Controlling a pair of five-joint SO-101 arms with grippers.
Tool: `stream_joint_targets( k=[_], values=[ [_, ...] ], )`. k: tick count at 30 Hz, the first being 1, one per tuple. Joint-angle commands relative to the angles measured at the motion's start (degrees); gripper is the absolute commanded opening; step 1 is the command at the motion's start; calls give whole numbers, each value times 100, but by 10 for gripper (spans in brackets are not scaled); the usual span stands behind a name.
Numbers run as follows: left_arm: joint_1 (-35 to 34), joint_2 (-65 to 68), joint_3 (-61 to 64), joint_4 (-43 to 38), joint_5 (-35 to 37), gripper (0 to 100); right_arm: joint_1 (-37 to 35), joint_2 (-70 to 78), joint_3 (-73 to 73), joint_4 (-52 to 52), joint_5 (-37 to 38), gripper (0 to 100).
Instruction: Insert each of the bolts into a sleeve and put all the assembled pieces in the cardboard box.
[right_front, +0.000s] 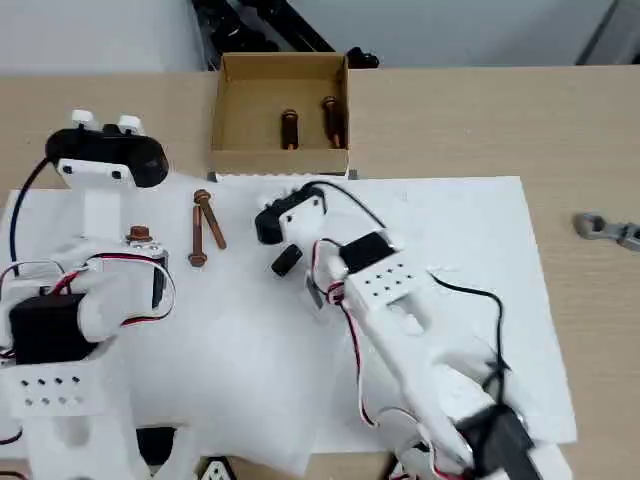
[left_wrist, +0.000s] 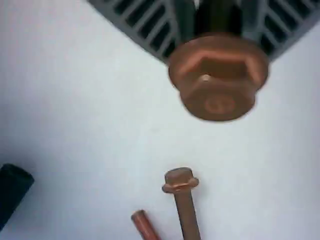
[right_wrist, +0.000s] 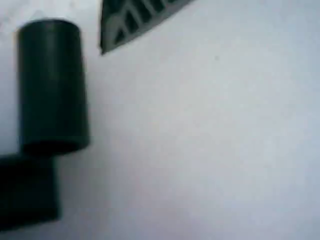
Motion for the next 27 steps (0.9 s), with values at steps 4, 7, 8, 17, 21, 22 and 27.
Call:
stream_joint_targets(
  k=[4, 7, 8, 17, 21, 22, 27],
  values=[
    [-26, -132, -31, -132, 35, 6, -224, 558, -281, -374, -360, 212],
    [-26, -132, -31, -132, 35, 6, -215, 664, -273, -479, -369, 212],
    [-26, -132, -31, -132, 35, 6, -215, 690, -264, -497, -369, 212],
    [-26, -132, -31, -132, 35, 6, -198, 1024, -264, -611, -369, 212],
    [-26, -132, -31, -132, 26, 6, -198, 1138, -264, -611, -369, 212],
    [-26, -132, -31, -132, 26, 6, -198, 1165, -264, -611, -369, 212],
    [-26, -141, -22, -132, 26, 6, -198, 1226, -264, -611, -369, 211]
  ],
)
